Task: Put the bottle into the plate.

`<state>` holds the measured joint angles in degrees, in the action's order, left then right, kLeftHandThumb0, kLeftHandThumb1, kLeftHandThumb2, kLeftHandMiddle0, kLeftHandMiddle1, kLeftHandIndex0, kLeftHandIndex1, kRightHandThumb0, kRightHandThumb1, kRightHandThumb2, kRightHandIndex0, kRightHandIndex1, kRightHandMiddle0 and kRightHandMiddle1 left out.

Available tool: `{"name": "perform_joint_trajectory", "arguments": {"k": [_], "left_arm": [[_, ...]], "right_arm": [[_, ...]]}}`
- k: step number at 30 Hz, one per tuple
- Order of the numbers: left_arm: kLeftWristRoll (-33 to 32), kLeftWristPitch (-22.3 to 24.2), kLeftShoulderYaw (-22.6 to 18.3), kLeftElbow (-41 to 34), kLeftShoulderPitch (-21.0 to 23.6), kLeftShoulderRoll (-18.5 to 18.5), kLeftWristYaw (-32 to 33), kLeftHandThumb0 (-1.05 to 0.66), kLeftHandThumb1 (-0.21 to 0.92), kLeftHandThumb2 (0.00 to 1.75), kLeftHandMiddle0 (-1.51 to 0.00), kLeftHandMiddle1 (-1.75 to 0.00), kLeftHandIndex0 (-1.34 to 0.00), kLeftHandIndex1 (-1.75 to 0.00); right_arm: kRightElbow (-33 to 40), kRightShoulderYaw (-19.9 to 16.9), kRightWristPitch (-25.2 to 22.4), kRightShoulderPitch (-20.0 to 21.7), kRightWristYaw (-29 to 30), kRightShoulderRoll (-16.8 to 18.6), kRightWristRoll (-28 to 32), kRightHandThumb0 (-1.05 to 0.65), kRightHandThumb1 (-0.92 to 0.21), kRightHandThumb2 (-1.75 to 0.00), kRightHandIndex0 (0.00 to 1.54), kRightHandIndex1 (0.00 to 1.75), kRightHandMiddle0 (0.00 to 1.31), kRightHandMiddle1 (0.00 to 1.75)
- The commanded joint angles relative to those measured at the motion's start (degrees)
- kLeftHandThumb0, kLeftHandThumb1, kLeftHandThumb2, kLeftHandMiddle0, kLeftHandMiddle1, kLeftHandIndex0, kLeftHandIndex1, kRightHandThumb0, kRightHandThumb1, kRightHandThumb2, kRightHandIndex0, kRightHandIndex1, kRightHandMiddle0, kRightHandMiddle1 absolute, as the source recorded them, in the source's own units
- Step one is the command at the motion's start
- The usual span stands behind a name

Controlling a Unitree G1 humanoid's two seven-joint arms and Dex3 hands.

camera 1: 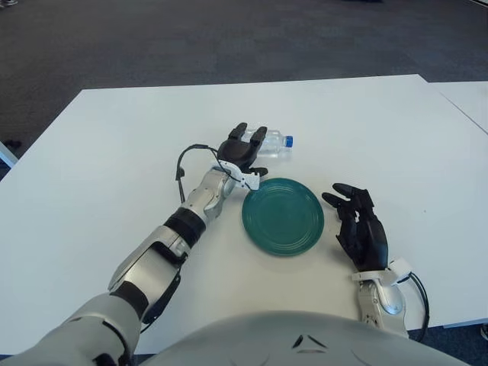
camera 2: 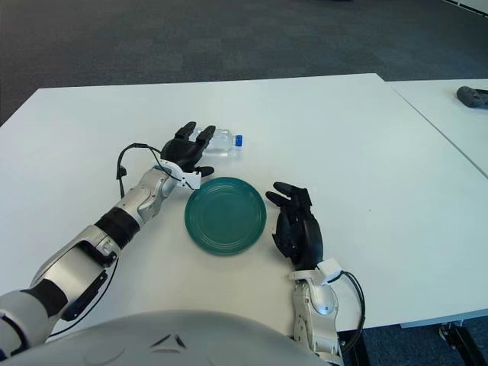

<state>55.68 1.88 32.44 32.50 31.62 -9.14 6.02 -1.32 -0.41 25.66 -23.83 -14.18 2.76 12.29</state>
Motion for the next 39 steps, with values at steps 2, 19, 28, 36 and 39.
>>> {"name": "perform_joint_trajectory", "arguments": {"k": [2, 19, 28, 36, 39], "left_arm": [[-0.19, -1.02, 0.32, -0.66, 1.12, -0.99, 2.85, -1.05, 0.92, 0.67, 0.00, 0.00, 0.00, 0.00], [-0.98, -5.15, -0.16, 1.79, 1.66, -1.25, 13.29, -1.05, 0.92, 0.61, 0.00, 0.00, -0.04, -0.04], [-1.26, -5.37, 0.01, 4.65, 3.30, -0.98, 14.20, -1.05, 0.92, 0.60, 0.00, 0.00, -0.03, -0.06], [-0.87, -3.94, 0.82, 9.64, 5.85, -0.11, 12.47, -1.05, 0.92, 0.58, 0.00, 0.00, 0.00, -0.13], [-0.82, -3.54, 1.17, 12.30, 7.32, 0.46, 12.11, -1.05, 0.92, 0.59, -0.01, -0.01, 0.00, -0.12]], "right_arm": [[-7.23, 0.57, -2.00, -2.22, -0.06, 0.93, -0.04, -0.67, -0.92, -0.67, 0.57, 0.99, 0.19, 1.18], [-10.74, -0.40, -2.80, 0.31, -0.45, 0.90, 0.39, -0.67, -0.92, -0.63, 0.57, 1.00, 0.19, 1.18], [-12.88, -0.59, -2.34, 1.08, -0.89, 1.15, 0.35, -0.66, -0.92, -0.64, 0.56, 0.99, 0.17, 1.16], [-13.45, -0.22, -2.35, 0.79, -1.65, 1.23, 0.28, -0.67, -0.92, -0.64, 0.57, 0.98, 0.16, 1.15], [-13.57, -0.11, -2.22, 0.56, -1.78, 1.19, -0.05, -0.68, -0.92, -0.64, 0.57, 0.98, 0.16, 1.14]]}}
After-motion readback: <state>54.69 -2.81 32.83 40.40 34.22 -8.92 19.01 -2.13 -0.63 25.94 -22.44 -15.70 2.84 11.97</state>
